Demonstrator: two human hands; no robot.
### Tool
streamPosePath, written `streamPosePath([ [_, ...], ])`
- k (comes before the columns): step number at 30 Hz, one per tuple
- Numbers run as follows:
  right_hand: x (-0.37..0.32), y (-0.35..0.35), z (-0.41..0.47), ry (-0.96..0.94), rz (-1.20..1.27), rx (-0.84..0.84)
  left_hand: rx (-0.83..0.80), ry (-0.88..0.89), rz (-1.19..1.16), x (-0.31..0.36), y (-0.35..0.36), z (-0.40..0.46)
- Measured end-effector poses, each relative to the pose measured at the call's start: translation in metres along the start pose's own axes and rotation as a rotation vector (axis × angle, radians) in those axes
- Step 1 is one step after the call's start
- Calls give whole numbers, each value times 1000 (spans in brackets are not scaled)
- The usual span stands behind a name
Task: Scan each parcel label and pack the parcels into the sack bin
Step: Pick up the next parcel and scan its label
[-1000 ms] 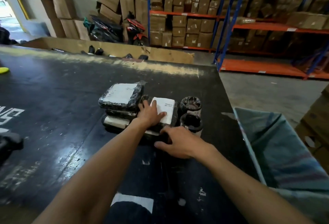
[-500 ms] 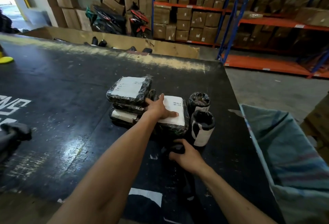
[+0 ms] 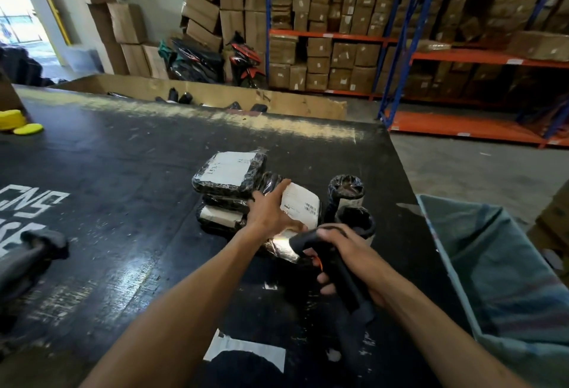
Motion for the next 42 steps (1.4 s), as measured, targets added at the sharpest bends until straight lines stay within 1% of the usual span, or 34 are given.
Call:
streamPosePath([
  [4,-36,-13,3,-220,-103,231,136,79,-113,-10,-10,-21],
  [6,-52,-17,4,-292,-175,323,188,118,-197,-16,-18,-30],
  [9,-68,-13,6,-344,-251,370,278,169,-270,-22,-31,-41],
  [11,-77,-8,6,-364,-307,393,325,186,-278,-23,-39,-45],
  [17,-96,5,9,-397,-353,371,391,202,-263,-21,-51,-52],
  [27,-101,4,5,-392,-389,396,426,211,-262,-18,-48,-50],
  [34,-102,5,3,-401,-391,396,434,198,-252,-18,-49,-46],
  [39,-101,7,5,-406,-328,380,419,197,-230,-18,-48,-45],
  [42,-102,9,5,-391,-366,393,424,203,-251,-20,-48,-46],
])
Point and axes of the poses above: each hand's wrist, its own z-axis towards the middle knuckle, its own y-axis out of the palm, x = y × z, the point moved 5 cm from there along z, towards the middle knuckle, and after that the axes turned 14 degrees about -x, right-handed, at the moved point
